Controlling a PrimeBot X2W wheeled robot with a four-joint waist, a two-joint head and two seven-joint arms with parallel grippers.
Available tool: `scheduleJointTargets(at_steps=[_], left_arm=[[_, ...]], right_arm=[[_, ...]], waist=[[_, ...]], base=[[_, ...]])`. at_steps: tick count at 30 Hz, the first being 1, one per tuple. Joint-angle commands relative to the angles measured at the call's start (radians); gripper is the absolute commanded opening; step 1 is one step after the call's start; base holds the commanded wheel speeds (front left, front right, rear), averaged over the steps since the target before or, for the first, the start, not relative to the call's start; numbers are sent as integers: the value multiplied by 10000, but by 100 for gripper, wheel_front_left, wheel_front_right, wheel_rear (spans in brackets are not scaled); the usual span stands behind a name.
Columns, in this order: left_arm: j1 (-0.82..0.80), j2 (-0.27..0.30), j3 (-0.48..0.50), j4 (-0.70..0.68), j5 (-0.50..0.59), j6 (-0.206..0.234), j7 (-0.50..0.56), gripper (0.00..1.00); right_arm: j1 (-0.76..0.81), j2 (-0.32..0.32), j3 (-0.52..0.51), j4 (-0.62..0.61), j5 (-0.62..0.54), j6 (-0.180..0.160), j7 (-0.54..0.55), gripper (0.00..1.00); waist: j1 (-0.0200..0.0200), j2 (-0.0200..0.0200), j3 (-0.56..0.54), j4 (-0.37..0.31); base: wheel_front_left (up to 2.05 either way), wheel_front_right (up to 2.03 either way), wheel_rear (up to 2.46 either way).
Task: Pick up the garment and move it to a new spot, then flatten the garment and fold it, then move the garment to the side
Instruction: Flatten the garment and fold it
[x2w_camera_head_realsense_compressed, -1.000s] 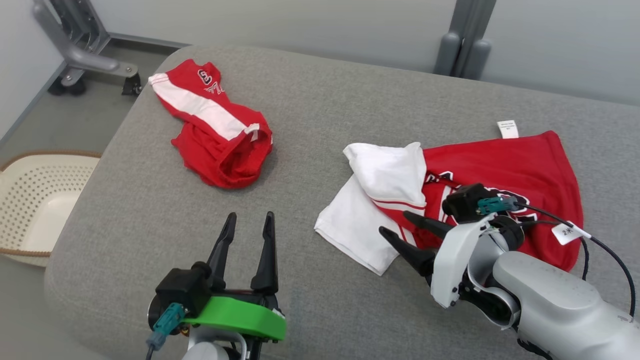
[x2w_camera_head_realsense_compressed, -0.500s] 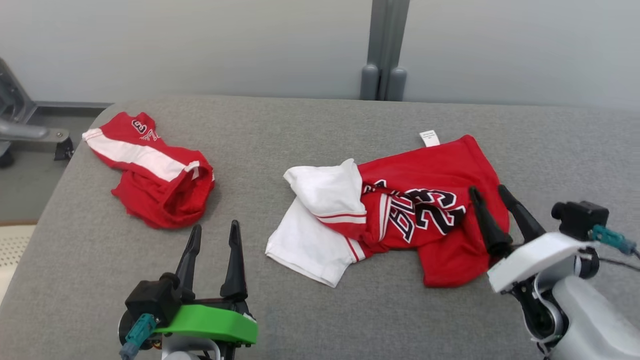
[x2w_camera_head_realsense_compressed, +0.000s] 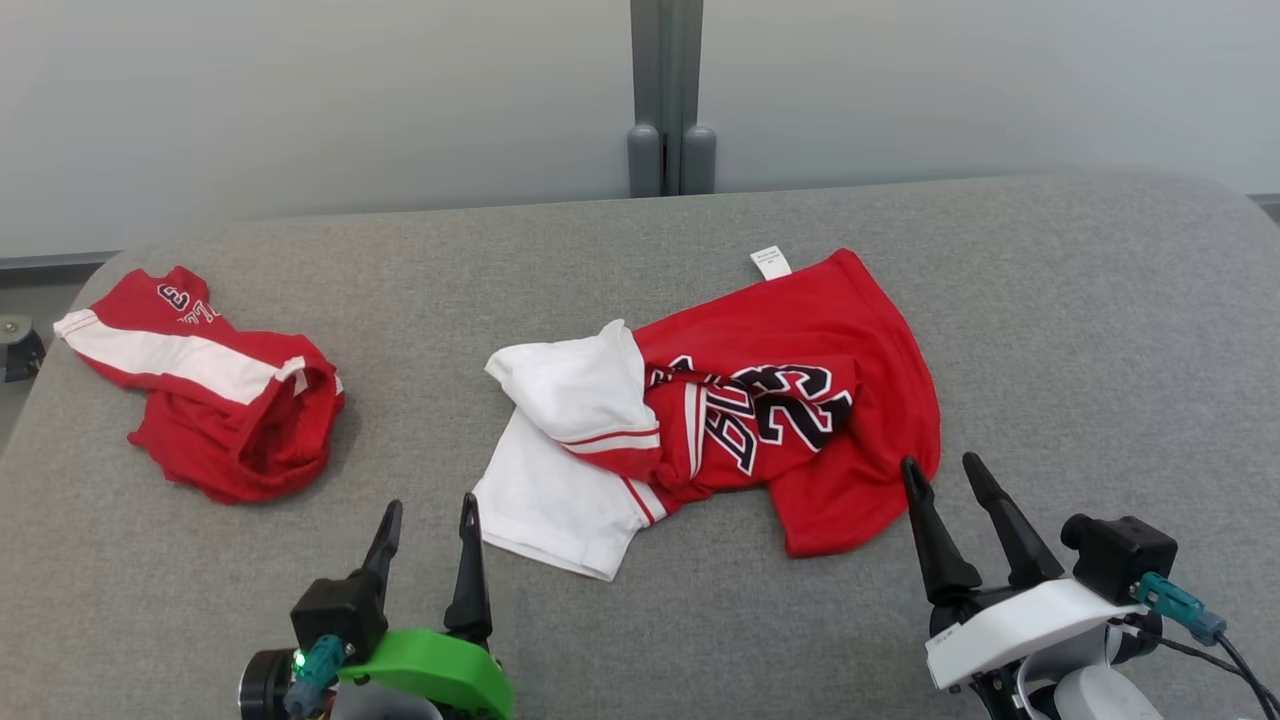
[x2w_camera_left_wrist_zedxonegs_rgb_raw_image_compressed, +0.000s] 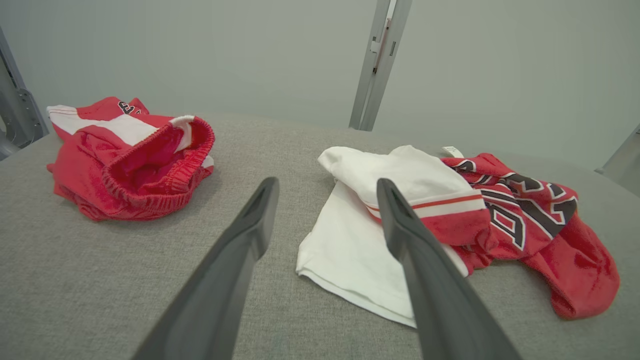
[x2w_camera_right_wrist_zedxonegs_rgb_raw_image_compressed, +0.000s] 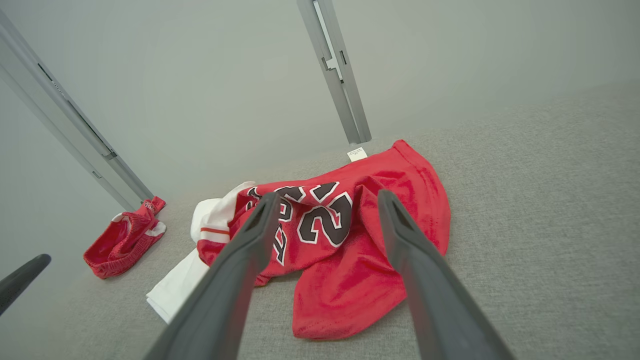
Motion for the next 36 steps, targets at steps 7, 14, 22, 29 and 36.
scheduleJointTargets(at_steps=[7, 14, 22, 29, 36], left_arm=[[-917, 53, -291, 2373, 635, 414, 5, 100], [-2089, 102, -181, 4348, 674, 559, 5, 100], [-3070, 153, -140, 5914, 706, 487, 4, 100], [-3289, 104, -221, 6627, 629, 270, 17, 100], [-3365, 87, -201, 6194, 503, 145, 11, 0]], right_arm=[[-123, -63, -7, -171, -250, 4, 256, 100], [-197, -177, 25, -231, -328, 4, 409, 100], [-329, -244, 82, -215, -394, 4, 450, 100], [-359, -232, 43, -146, -434, 4, 439, 100], [-338, -100, 52, 166, -534, 4, 833, 100]], waist=[[0, 0, 465, -518], [0, 0, 854, -871], [0, 0, 1139, -1117], [0, 0, 1207, -1159], [0, 0, 1172, -877]], base=[[0, 0, 0], [0, 0, 0], [0, 0, 0], [0, 0, 0], [0, 0, 0]])
